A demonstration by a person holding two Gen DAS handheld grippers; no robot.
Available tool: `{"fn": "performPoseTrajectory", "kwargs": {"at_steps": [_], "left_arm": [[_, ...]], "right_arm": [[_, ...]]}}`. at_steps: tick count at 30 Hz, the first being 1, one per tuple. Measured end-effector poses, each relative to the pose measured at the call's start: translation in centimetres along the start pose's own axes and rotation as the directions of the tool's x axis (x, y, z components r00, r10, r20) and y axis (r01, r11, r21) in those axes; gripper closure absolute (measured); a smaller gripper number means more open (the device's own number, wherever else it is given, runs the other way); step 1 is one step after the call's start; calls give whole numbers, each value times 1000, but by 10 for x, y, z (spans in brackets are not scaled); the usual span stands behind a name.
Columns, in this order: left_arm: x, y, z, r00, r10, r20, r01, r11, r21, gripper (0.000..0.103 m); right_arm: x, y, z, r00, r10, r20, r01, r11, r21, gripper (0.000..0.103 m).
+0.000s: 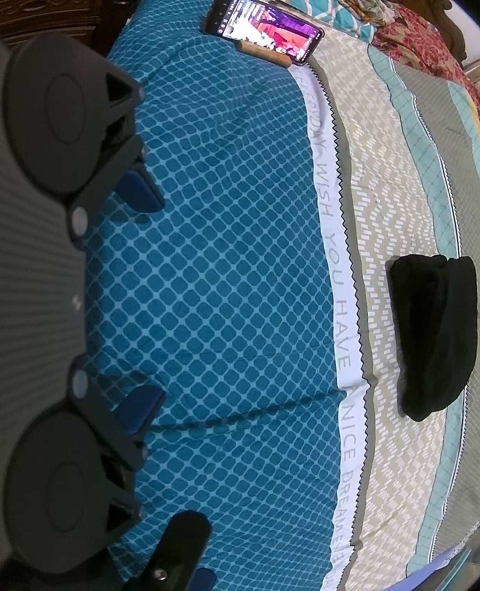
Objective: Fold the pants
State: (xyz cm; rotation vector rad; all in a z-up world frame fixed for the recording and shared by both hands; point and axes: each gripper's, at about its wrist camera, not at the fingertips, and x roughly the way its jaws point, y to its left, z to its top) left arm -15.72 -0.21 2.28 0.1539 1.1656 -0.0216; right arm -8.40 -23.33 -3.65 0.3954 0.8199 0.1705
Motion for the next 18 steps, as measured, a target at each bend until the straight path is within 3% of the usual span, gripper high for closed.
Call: {"fn": "performPoseTrajectory", "kwargs": {"at_steps": [11, 18], "left_arm": [[2, 3, 2, 1000, -5, -2, 5, 1000, -14, 0], [-7, 3, 9, 998, -38, 54, 38, 999, 2, 0]], "right_arm": [[3, -1, -1, 1000, -3, -7, 3, 1000, -1, 0], [5, -1, 0, 1000, -8, -16, 8, 1000, -6, 0]]}}
